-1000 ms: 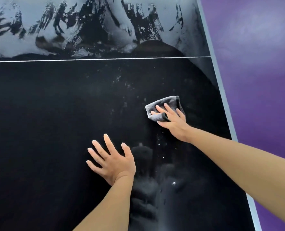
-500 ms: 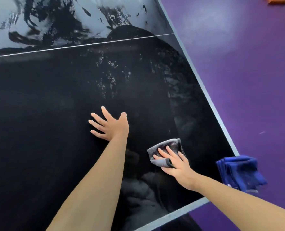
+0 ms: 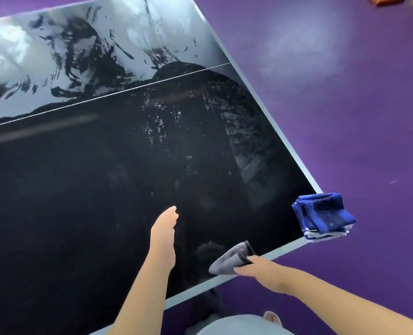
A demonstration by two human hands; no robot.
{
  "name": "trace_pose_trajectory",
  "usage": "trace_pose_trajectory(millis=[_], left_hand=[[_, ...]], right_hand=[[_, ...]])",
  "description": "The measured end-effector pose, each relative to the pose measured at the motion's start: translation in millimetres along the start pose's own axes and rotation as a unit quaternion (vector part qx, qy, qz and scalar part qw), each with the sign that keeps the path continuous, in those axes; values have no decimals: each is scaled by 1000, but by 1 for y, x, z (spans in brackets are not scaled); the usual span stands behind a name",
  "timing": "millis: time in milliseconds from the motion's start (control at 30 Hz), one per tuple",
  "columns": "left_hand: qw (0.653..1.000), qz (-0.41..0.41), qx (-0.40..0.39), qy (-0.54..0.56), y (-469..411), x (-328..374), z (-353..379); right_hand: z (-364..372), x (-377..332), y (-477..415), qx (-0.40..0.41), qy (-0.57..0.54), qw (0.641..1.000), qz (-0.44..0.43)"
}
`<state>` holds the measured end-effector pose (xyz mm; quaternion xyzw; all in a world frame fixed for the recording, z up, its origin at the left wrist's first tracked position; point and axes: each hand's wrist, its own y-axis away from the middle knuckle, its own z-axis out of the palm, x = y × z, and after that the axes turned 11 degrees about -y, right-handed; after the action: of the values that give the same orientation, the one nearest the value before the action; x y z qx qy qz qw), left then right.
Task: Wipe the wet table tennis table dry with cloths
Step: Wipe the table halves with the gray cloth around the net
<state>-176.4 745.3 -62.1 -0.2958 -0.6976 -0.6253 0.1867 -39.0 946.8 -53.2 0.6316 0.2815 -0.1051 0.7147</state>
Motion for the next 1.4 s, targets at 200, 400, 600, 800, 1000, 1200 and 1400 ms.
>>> trace_pose_trajectory(millis=[200, 400, 600, 800, 1000, 1200, 1400], left_hand=[[994, 67, -86, -17, 72, -43, 35], [923, 136, -332, -141, 176, -43, 134], [945, 183, -233, -137, 243, -82, 207], [949, 125, -291, 2, 276, -80, 247], [940, 106, -309, 93, 285, -51, 318], [940, 26, -323, 103, 223, -5, 419], [922, -35, -372, 101, 155, 74, 501]], right_hand=[[-15, 18, 66, 8, -499, 863, -75], [-55, 89, 157, -27, -617, 765, -183], [-89, 162, 229, -31, -622, 748, -228], [-124, 186, 269, -66, -643, 678, -349], [-164, 187, 250, -39, -705, 603, -371], [-280, 161, 239, 29, -767, 577, -281], [-428, 96, 232, 111, -719, 641, -243]])
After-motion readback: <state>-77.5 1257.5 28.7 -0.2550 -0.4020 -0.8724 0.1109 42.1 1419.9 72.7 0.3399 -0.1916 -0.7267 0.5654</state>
